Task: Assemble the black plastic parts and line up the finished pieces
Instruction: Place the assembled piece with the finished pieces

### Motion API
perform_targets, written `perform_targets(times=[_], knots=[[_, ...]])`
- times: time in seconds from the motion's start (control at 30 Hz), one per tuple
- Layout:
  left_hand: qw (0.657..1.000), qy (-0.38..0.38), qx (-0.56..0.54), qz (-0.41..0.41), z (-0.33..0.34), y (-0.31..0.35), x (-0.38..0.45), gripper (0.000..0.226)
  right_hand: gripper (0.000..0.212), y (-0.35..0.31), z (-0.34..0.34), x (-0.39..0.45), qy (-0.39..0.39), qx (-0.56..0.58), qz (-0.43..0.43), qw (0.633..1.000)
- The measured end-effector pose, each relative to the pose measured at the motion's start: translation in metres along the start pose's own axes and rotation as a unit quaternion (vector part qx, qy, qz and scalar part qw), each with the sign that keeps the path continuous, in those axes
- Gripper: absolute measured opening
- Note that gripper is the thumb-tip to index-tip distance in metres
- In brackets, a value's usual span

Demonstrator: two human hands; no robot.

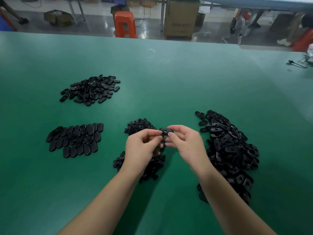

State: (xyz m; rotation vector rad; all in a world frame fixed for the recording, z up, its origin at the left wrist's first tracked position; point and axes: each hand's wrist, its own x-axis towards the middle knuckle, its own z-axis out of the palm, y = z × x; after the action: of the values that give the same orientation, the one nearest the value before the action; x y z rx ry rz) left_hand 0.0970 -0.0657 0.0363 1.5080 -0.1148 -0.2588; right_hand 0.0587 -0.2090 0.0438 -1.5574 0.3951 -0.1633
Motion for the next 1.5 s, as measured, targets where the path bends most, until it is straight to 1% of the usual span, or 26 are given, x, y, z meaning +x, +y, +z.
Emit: perform_targets(times=[0.13,0.23,0.47,0.6,0.7,0.8,0.87,0.97,1.0,1.07,1.17,1.27,1.5], knots=[[0.999,0.01,-0.033,-0.027,0.002,0.003,0.0,0.014,0.023,0.002,0.003,-0.005,0.007,-0.047,-0.01,0.999],[0.999,0.007,-0.036,-0.037,0.003,0.005,-0.001,0.011,0.031,0.003,0.002,-0.007,0.013,-0.083,-0.022,0.996],[0.997,0.023,0.067,-0.001,0.001,0.003,-0.001,0.014,0.031,0.006,0.008,-0.012,0.012,-0.113,-0.046,0.992],[0.996,0.037,0.08,0.003,0.0,0.002,-0.001,0.012,0.027,0.006,0.01,-0.015,0.005,-0.11,-0.044,0.993],[0.995,0.037,0.091,0.002,0.0,0.001,-0.001,0.011,0.03,0.006,0.011,-0.016,0.005,-0.118,-0.051,0.992],[0.996,0.019,0.088,-0.012,-0.002,0.001,0.001,0.01,0.033,0.006,0.011,-0.016,0.007,-0.124,-0.062,0.99],[0.994,0.013,0.109,-0.003,-0.005,0.001,0.003,0.011,0.038,0.007,0.01,-0.017,0.002,-0.118,-0.06,0.991],[0.989,0.028,0.143,0.015,-0.009,0.001,0.006,0.013,0.04,0.006,0.009,-0.017,-0.008,-0.105,-0.055,0.993],[0.99,0.029,0.141,0.006,-0.011,0.002,0.006,0.017,0.039,0.005,0.008,-0.017,-0.011,-0.098,-0.053,0.994],[0.994,0.001,0.103,-0.031,-0.013,0.004,0.007,0.022,0.035,0.003,0.007,-0.017,-0.02,-0.066,-0.044,0.997],[0.995,-0.052,0.043,-0.071,-0.013,0.008,0.007,0.01,0.024,0.0,0.005,-0.017,-0.028,-0.041,-0.029,0.998],[0.994,-0.07,0.005,-0.087,-0.012,0.01,0.005,0.005,0.019,-0.001,0.005,-0.017,-0.022,-0.04,-0.025,0.999],[0.991,-0.084,-0.002,-0.1,-0.012,0.008,0.004,0.006,0.026,-0.003,0.004,-0.018,-0.029,-0.073,-0.019,0.997]])
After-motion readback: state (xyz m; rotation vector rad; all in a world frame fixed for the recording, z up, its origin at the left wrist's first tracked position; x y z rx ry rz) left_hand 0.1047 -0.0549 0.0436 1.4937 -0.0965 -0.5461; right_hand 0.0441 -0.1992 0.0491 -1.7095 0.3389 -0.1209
